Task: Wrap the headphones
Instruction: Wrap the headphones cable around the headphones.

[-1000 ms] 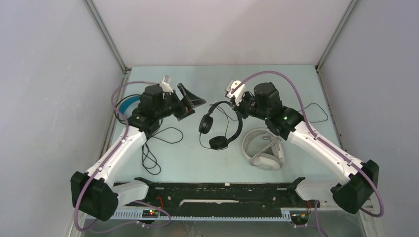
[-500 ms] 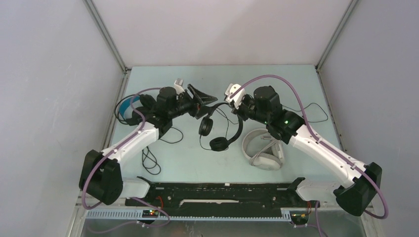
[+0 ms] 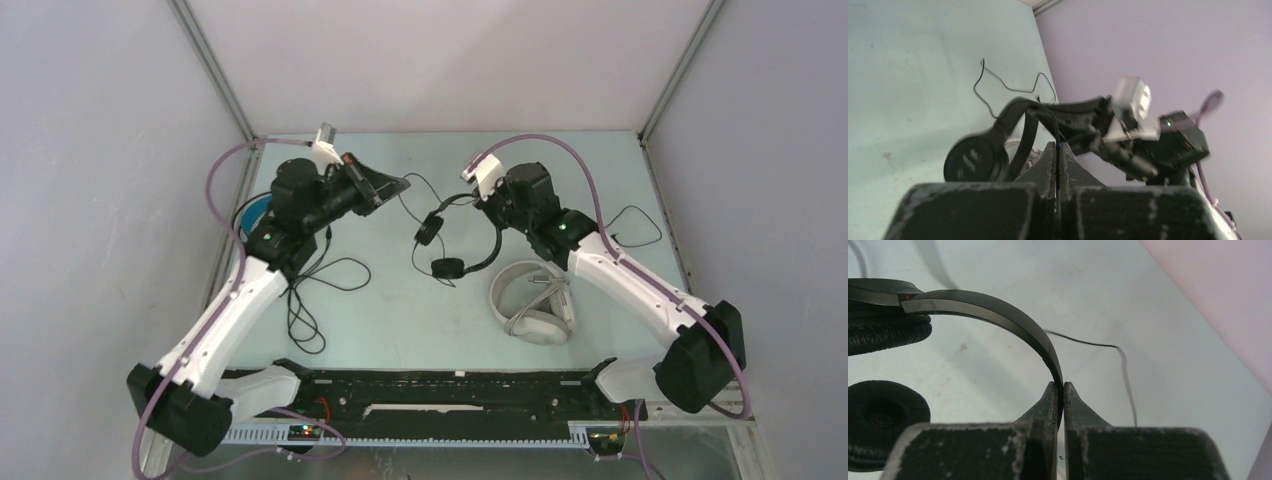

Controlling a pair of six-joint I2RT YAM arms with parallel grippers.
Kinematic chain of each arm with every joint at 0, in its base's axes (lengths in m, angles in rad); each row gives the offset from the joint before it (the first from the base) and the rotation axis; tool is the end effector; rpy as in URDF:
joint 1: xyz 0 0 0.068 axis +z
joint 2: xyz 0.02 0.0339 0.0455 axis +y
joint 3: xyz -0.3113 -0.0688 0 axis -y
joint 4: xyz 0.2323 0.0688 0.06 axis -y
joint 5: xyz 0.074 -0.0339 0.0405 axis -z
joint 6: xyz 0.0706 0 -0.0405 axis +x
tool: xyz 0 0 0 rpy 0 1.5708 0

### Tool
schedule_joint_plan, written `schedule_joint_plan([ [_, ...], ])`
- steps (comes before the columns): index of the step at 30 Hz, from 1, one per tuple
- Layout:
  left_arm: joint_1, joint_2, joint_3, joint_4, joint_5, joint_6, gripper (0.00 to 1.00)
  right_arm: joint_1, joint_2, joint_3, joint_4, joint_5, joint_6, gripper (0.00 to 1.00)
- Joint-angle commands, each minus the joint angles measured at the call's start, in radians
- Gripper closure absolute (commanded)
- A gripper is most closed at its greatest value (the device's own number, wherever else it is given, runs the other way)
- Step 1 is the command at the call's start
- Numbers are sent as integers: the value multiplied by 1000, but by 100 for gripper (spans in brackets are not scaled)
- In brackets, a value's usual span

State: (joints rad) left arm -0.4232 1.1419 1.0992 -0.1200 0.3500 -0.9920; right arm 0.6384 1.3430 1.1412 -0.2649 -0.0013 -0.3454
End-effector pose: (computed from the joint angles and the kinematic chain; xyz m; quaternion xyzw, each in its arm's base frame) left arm 0.2305 -0.1304 0.4239 -0.1024 0.7521 -0.5152 0.3981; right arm 0.2557 0.1898 0.3639 -0.4024 0.7503 0.0771 0.5187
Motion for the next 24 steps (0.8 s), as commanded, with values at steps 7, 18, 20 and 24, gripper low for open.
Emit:
schedule_joint_plan([
  [7, 20, -211, -53, -386, -345, 340, 97, -116, 186, 279, -172, 67, 320, 100],
  [18, 78, -301, -133, -463, -403, 321, 35, -81, 166, 351, -237, 66, 282, 100],
  [20, 78, -278, -87, -436, -286, 384, 31, -52, 174, 377, -294, 92, 274, 100],
  [24, 64, -251, -45, -334, -50, 573, 24, -42, 159, 421, -363, 71, 315, 100],
])
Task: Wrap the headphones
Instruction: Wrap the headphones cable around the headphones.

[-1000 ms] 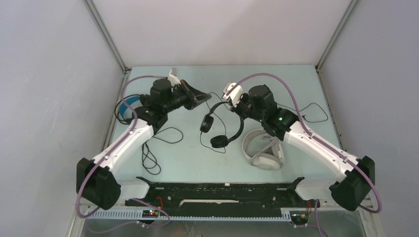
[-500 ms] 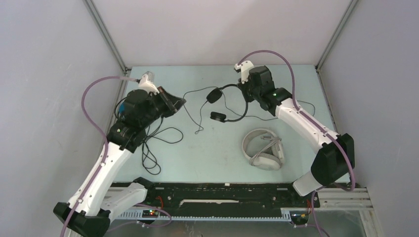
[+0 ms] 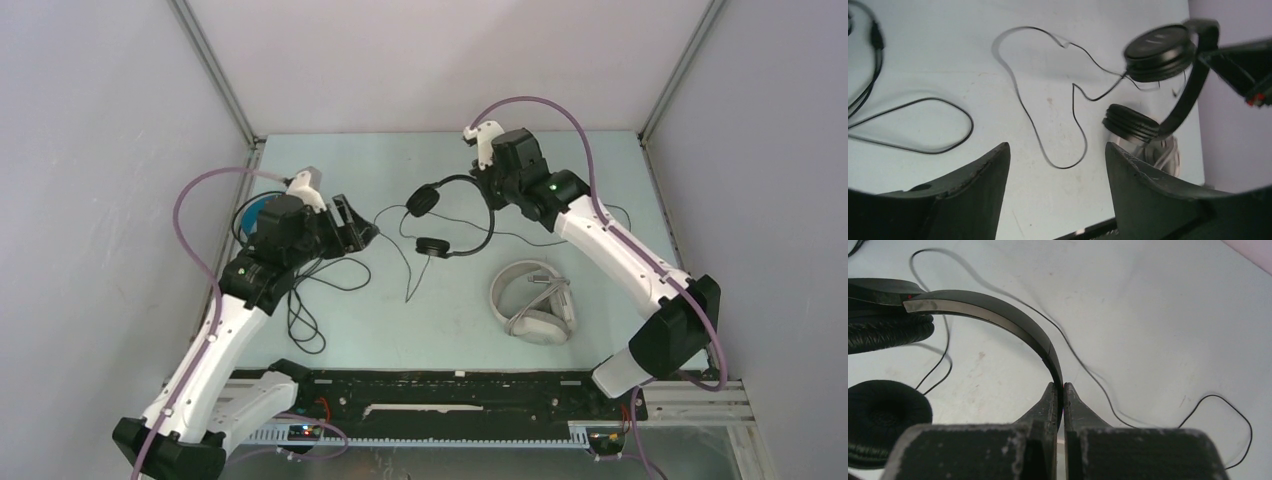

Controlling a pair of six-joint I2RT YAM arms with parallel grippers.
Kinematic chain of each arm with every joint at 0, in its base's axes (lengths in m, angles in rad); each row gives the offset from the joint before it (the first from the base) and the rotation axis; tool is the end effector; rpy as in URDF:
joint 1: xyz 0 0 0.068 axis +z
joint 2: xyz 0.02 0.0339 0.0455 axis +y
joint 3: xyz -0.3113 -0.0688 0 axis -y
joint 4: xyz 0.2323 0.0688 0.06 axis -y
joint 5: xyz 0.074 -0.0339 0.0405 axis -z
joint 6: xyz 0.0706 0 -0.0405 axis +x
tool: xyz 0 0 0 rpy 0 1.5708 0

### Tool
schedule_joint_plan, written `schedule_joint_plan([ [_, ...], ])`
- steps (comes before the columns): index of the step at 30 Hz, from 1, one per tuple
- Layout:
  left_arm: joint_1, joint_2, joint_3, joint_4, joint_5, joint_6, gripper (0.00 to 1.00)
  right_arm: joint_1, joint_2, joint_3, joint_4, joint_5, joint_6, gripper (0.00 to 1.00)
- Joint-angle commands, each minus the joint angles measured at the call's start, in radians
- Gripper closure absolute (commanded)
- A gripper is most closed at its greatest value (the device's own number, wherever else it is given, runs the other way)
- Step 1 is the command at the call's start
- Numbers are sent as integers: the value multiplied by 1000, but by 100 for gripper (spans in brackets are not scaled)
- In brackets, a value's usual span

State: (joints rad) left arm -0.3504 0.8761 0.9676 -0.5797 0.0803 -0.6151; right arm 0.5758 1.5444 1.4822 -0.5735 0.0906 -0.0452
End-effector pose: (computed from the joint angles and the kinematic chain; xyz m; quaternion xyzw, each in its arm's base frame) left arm 0.1616 -0.0651 0.3659 -0.0925 0.8516 -0.2695 0.4400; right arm 0.3084 0.1926 0.3845 -0.2530 0.8554 0.0790 0.4451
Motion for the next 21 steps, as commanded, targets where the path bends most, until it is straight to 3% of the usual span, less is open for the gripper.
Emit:
schedule_joint_plan([
  [1, -10, 20, 98, 128, 222, 235, 22, 30, -56, 74, -51, -32, -4, 100],
  [4, -10, 62, 218, 41, 205, 317, 18, 72, -127, -20, 62, -29, -115, 100],
  [8, -10, 122, 327, 13, 393, 366, 6, 94, -247, -170, 280, -168, -253, 100],
  [11, -10, 166, 369, 18, 556, 355, 5, 88, -339, -301, 480, -306, -302, 100],
  [15, -11, 125, 286, 229, 652, 271, 10, 71, -377, -326, 591, -484, -275, 100],
  [18, -12, 67, 200, 340, 656, 377, 14, 33, -389, -326, 660, -644, -173, 100],
  [21, -12, 2, 96, 550, 632, 440, 13, 22, -403, -326, 723, -730, -85, 100],
])
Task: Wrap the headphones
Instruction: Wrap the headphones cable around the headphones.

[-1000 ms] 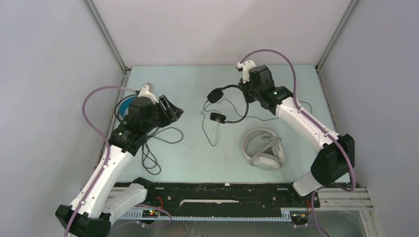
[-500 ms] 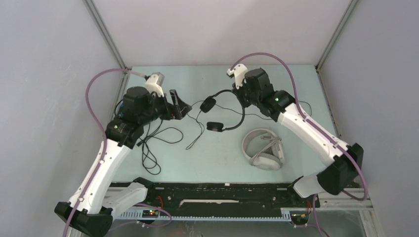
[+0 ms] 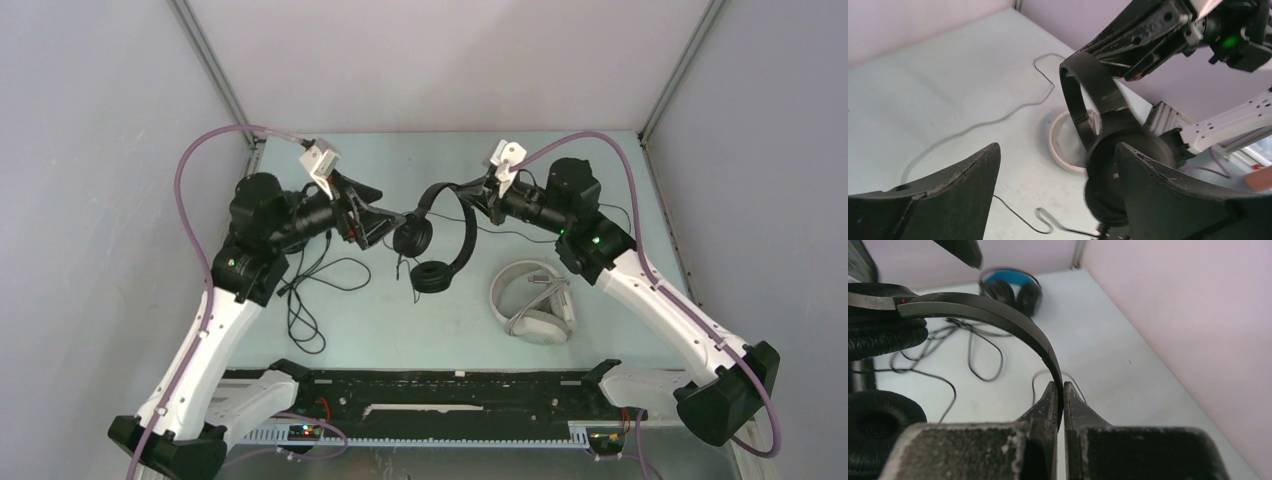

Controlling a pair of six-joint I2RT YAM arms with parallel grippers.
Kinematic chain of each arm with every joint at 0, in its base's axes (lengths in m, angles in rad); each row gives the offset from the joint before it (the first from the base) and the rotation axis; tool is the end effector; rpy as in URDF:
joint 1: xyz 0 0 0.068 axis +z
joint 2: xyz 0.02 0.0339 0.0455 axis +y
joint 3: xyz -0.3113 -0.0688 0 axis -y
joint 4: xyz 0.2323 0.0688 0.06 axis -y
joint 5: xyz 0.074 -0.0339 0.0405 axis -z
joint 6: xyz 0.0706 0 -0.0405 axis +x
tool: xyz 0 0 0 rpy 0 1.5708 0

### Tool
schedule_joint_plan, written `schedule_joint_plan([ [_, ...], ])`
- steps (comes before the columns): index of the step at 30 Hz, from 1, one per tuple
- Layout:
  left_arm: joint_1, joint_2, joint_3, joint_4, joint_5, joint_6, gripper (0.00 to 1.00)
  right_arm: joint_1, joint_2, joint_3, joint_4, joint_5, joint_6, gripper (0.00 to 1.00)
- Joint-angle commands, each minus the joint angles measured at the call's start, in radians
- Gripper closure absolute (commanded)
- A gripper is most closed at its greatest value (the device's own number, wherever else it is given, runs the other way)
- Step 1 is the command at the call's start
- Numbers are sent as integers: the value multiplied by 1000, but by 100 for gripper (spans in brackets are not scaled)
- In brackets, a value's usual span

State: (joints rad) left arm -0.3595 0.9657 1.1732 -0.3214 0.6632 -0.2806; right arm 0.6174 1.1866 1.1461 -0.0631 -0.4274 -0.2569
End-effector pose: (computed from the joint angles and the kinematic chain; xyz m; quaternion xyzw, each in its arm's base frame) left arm 0.1594 -0.1064 0.4614 0.2444 0.6965 -0.4286 0.5211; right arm 0.2076 0.1833 0.4384 -0.4359 0.5975 0.2723 0.6155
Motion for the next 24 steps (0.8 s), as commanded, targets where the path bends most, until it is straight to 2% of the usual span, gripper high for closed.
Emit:
schedule_joint_plan([
  [1, -4, -105, -148, 394, 57, 105, 12, -21, -45, 11, 231, -233, 148, 100],
  [3, -8, -110, -197, 564, 95, 63, 10, -21, -38, 11, 272, -280, 189, 100],
  [5, -20, -83, -206, 655, 140, 31, 10, -21, -29, 10, 305, -315, 225, 100],
  [9, -39, -37, -198, 626, 213, 109, 12, -19, -17, 11, 369, -378, 298, 100],
  [12, -41, -45, -237, 665, 255, 161, 10, -19, -14, 10, 405, -401, 338, 100],
  [17, -41, -113, -270, 671, 228, 216, 1, -25, -18, 10, 378, -395, 318, 100],
  [24, -37, -225, -369, 667, 64, 300, 0, -33, -27, 11, 373, -441, 307, 100],
])
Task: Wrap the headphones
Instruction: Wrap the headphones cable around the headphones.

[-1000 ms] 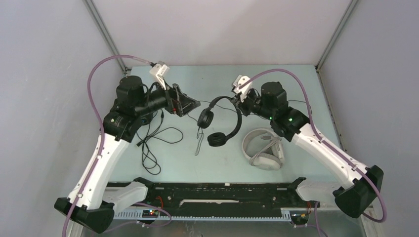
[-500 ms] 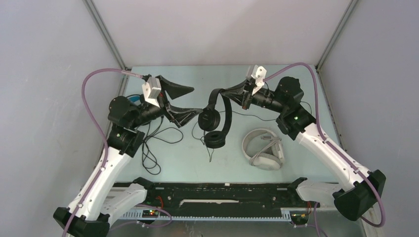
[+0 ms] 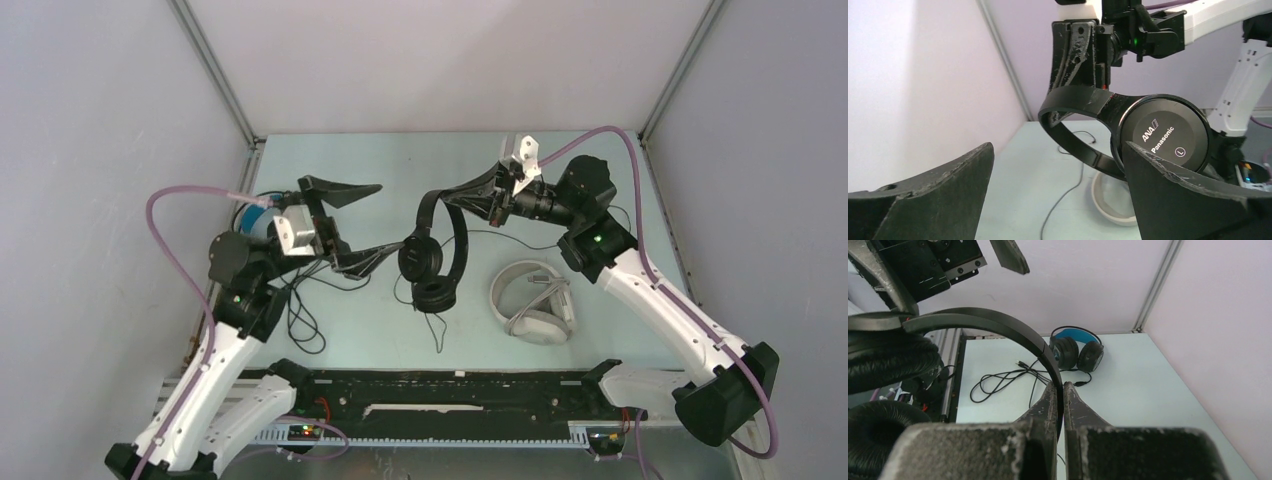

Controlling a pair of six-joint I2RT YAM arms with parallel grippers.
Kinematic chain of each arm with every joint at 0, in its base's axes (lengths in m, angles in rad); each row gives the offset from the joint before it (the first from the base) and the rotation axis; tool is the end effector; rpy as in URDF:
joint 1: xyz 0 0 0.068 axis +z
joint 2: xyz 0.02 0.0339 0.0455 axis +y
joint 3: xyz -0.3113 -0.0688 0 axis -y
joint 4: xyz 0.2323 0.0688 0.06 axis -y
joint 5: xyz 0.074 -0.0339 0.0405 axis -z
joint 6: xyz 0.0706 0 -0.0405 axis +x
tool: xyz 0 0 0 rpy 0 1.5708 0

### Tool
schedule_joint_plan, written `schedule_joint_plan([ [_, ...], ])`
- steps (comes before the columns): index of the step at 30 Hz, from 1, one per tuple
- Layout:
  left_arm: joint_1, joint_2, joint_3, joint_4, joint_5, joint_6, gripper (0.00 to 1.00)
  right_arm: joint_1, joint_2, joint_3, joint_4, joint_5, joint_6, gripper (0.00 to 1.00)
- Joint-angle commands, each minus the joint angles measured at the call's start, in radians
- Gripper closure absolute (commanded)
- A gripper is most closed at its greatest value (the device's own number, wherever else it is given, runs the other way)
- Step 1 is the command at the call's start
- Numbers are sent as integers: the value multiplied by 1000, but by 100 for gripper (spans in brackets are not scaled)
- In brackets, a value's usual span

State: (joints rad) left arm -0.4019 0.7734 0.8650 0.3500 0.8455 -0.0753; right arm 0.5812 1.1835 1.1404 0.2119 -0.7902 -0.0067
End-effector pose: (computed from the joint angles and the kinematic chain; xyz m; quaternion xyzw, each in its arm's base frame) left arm 0.1011 -0.1004 0.4636 0.4213 0.4251 -0.3954 0.6967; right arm 0.1889 0.1841 0.4725 -0.4540 0.4845 0.4379 0.6061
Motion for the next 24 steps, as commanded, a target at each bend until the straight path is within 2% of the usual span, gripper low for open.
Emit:
schedule_joint_plan([
  [1, 8, -31, -66, 3, -126, 67, 1, 1, -28, 17, 98, -83, 58, 100],
  [6, 10, 2, -71, 32, -60, -49, 6, -8, -48, 16, 116, -87, 72, 100],
  [9, 11, 12, -83, 32, -71, -71, 6, -7, -56, 16, 129, -81, 90, 100],
  [14, 14, -17, -59, 50, -51, -126, 1, -4, -57, 17, 115, -78, 75, 100],
  [19, 14, -95, -66, 177, -45, -263, 0, -8, -73, 15, 122, -76, 79, 100],
  [24, 19, -126, -36, 20, -163, -183, 3, -17, -85, 17, 152, -75, 106, 100],
])
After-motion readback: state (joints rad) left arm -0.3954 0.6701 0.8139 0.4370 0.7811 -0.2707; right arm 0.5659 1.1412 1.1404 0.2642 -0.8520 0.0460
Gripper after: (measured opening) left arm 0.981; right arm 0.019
